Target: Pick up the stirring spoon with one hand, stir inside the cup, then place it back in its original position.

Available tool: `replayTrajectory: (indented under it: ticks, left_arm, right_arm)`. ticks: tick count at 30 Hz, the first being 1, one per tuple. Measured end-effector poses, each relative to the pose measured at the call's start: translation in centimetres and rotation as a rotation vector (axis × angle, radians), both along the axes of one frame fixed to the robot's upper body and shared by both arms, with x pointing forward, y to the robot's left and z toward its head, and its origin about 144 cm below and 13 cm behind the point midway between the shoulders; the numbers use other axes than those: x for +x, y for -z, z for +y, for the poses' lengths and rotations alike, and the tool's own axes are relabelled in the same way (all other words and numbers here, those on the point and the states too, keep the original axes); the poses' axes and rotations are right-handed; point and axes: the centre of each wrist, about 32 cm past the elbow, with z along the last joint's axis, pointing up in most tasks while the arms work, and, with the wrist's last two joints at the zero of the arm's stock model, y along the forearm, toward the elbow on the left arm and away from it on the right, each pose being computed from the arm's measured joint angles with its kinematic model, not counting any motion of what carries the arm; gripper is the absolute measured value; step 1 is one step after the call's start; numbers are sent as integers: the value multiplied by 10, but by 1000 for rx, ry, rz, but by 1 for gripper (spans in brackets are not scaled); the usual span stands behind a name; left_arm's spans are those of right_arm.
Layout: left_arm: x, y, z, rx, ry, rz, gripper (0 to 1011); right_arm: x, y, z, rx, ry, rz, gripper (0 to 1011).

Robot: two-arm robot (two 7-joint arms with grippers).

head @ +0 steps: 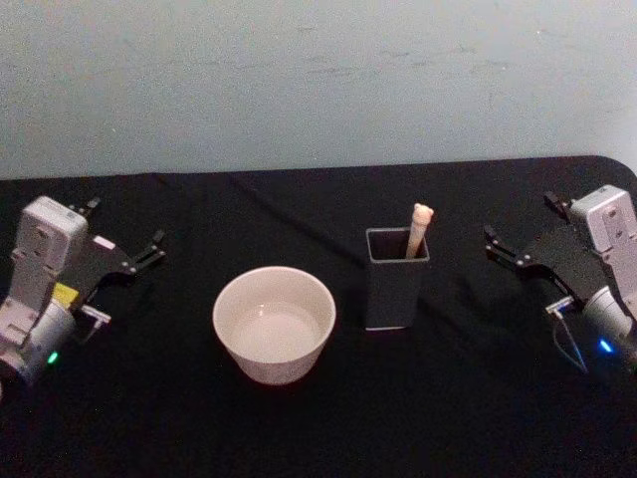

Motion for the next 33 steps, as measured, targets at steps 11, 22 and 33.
replayTrajectory:
  ticks: [11, 22, 33]
  left_arm:
    - [0, 0, 0, 0, 0, 0, 1001]
    - [0, 0, 0, 0, 0, 0, 1001]
    - [0, 0, 0, 0, 0, 0, 1001]
  right_arm:
    - [0, 0, 0, 0, 0, 0, 1000]
    - [0, 0, 0, 0, 0, 0, 1002]
    - [0, 0, 0, 0, 0, 0, 1002]
